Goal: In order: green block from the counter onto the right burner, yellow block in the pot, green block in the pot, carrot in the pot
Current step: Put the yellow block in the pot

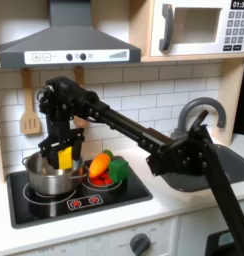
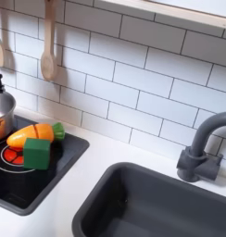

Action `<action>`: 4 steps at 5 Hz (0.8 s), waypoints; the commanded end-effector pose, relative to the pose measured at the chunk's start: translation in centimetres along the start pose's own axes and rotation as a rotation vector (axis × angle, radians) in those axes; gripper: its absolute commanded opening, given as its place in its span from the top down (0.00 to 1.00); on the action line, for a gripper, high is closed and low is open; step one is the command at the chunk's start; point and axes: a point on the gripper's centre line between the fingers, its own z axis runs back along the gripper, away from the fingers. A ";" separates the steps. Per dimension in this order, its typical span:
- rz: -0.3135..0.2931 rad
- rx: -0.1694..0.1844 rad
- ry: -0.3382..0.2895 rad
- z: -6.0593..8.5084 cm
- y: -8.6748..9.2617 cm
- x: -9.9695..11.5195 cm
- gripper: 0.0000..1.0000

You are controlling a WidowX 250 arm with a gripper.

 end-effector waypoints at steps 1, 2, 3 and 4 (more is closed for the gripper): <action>-0.032 0.017 0.012 -0.1 0.0 -0.1 0.11; -0.059 0.030 0.012 -0.3 -0.1 -0.3 0.00; -0.067 0.014 0.020 -0.9 -0.1 -0.5 0.00; -0.086 0.005 -0.073 1.7 -1.0 -0.7 0.00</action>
